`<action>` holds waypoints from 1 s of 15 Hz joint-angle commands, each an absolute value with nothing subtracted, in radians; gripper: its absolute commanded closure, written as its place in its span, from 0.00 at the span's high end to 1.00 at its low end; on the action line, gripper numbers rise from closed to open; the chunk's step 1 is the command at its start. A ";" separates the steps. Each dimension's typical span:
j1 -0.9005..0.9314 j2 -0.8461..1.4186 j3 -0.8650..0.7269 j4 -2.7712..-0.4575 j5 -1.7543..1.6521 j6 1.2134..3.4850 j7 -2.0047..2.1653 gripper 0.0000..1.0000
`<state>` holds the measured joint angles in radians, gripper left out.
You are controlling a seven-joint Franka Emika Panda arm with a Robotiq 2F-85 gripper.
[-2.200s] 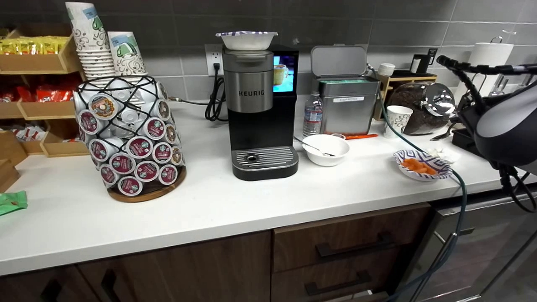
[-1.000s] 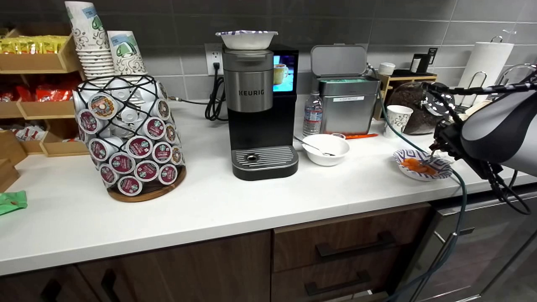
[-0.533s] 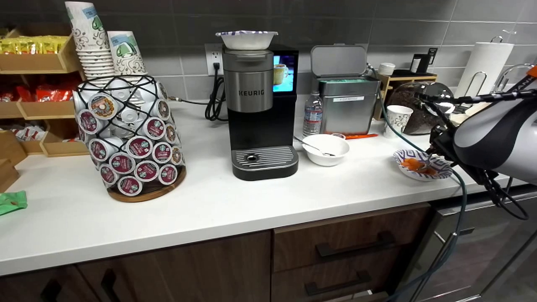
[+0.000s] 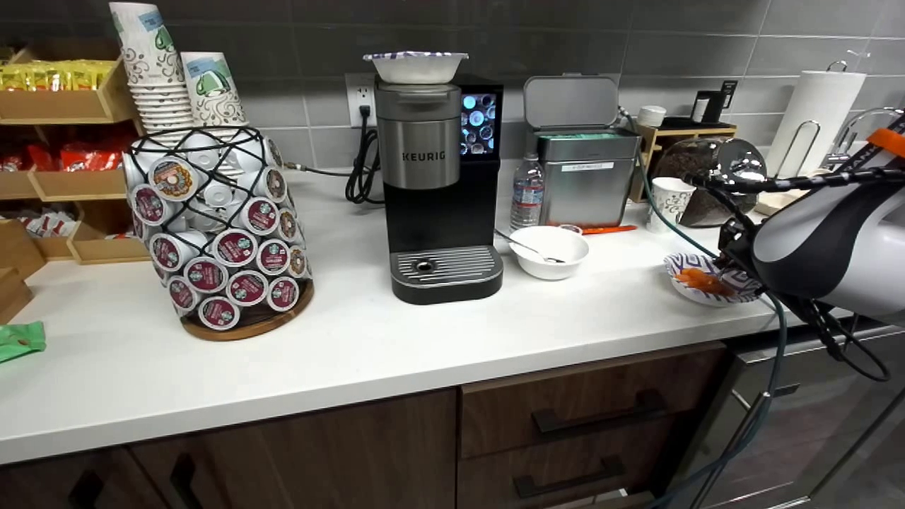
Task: Put the silver spoon in the black and white bowl.
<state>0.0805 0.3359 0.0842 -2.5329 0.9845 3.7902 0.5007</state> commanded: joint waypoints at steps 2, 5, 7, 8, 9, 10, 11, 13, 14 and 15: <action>0.102 0.357 0.074 -2.502 1.035 3.816 0.473 0.52; 0.096 0.337 0.077 -2.495 1.053 3.801 0.482 0.74; 0.089 0.333 0.079 -2.503 1.031 3.790 0.485 0.65; 0.088 0.329 0.079 -2.500 1.032 3.790 0.485 0.71; 0.088 0.327 0.080 -2.498 1.032 3.790 0.485 0.79; 0.088 0.326 0.080 -2.497 1.032 3.790 0.485 0.81; 0.088 0.326 0.080 -2.497 1.033 3.790 0.485 0.81; 0.088 0.326 0.080 -2.497 1.033 3.790 0.486 0.81; 0.088 0.326 0.080 -2.497 1.033 3.790 0.486 0.81; 0.088 0.326 0.080 -2.497 1.033 3.790 0.486 0.81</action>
